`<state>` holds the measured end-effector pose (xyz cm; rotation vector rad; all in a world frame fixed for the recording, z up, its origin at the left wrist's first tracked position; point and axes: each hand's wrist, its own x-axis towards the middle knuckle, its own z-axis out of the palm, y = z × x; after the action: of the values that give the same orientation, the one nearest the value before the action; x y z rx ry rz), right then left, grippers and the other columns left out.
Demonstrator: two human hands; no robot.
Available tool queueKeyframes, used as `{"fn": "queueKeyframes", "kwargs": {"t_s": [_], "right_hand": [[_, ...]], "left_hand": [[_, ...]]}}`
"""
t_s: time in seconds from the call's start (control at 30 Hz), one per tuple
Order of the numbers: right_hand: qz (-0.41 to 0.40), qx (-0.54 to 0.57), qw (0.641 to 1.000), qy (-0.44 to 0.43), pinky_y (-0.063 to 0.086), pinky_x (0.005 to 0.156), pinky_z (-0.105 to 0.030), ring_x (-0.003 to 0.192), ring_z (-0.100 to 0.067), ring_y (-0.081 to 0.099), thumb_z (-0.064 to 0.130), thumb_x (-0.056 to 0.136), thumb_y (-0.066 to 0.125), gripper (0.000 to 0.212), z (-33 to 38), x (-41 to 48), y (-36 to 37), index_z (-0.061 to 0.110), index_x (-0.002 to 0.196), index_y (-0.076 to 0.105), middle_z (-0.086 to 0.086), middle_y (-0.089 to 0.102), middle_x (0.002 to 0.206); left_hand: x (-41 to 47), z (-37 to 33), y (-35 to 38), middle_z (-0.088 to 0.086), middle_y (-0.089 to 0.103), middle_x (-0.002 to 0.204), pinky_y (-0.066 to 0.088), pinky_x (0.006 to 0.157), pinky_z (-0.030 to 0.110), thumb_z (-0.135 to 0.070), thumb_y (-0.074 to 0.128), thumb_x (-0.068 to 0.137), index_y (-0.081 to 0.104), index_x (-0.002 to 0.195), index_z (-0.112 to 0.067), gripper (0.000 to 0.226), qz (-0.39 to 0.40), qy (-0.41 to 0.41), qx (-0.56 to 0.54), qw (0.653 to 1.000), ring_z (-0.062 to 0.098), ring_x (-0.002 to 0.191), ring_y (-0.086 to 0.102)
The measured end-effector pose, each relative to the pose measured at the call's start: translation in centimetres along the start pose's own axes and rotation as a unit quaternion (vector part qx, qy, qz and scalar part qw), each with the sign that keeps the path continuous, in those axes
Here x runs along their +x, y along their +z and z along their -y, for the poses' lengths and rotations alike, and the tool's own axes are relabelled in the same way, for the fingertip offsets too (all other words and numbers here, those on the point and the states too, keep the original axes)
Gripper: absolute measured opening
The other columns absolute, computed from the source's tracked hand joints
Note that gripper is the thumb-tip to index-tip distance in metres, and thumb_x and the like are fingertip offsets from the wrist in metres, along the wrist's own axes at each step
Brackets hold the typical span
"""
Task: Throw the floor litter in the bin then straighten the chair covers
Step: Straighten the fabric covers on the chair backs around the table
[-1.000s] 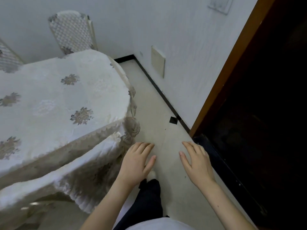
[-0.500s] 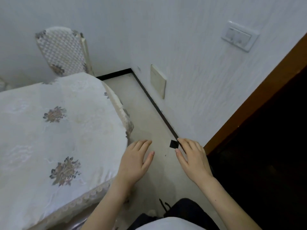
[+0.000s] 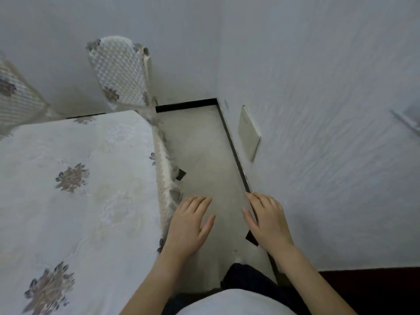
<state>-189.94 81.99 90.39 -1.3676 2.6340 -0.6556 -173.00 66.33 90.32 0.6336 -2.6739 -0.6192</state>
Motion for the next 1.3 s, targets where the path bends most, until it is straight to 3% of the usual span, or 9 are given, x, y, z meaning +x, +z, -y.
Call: {"fn": "queueKeyframes", "kwargs": {"t_s": [0.13,0.37,0.63,0.9,1.3], "right_hand": [[-0.012,0.009,0.999,-0.042,0.041,0.098,-0.036,0.110,-0.021,0.057,0.044,0.098,0.041,0.047,-2.6,8.7,-1.9,0.015,0.130,0.058,-0.001,0.063,0.121],[0.004,0.035,0.996,-0.088,0.042,0.097,-0.036,0.111,-0.021,0.056,0.043,0.098,0.041,0.046,-4.9,20.7,-0.8,0.015,0.132,0.057,-0.002,0.063,0.123],[0.032,0.045,0.995,-0.089,0.044,0.098,-0.039,0.114,-0.022,0.056,0.048,0.098,0.036,0.052,-5.5,36.5,3.9,0.016,0.133,0.057,-0.003,0.062,0.126],[-0.004,0.039,0.995,-0.097,0.047,0.094,-0.040,0.110,-0.023,0.058,0.047,0.098,0.038,0.051,-2.3,55.1,4.2,0.015,0.132,0.058,-0.004,0.064,0.122],[0.078,0.054,0.987,-0.129,0.043,0.098,-0.037,0.115,-0.020,0.054,0.052,0.098,0.030,0.058,-3.3,78.7,8.7,0.016,0.135,0.055,-0.002,0.061,0.128]], "left_hand": [[7.7,-0.3,-0.3,-0.002,0.062,0.128,0.036,0.105,0.030,-0.043,0.038,0.100,0.058,0.133,-0.014,0.048,-0.031,-0.031,0.011,0.999,0.015,0.118,0.051],[17.2,3.5,0.5,-0.003,0.060,0.129,0.042,0.103,0.036,-0.044,0.037,0.101,0.057,0.133,-0.014,0.049,-0.061,-0.096,0.011,0.993,0.016,0.120,0.052],[29.8,13.0,2.8,-0.003,0.065,0.120,0.046,0.097,0.036,-0.043,0.038,0.100,0.062,0.128,-0.013,0.047,-0.057,-0.111,0.008,0.992,0.015,0.111,0.058],[46.7,22.2,-3.1,-0.002,0.064,0.120,0.045,0.097,0.032,-0.041,0.040,0.100,0.061,0.127,-0.012,0.045,-0.105,-0.076,0.024,0.991,0.015,0.110,0.056],[63.2,32.7,-1.1,-0.003,0.064,0.116,0.044,0.095,0.030,-0.042,0.040,0.100,0.061,0.127,-0.013,0.045,-0.079,-0.165,0.041,0.982,0.014,0.107,0.057]]}}
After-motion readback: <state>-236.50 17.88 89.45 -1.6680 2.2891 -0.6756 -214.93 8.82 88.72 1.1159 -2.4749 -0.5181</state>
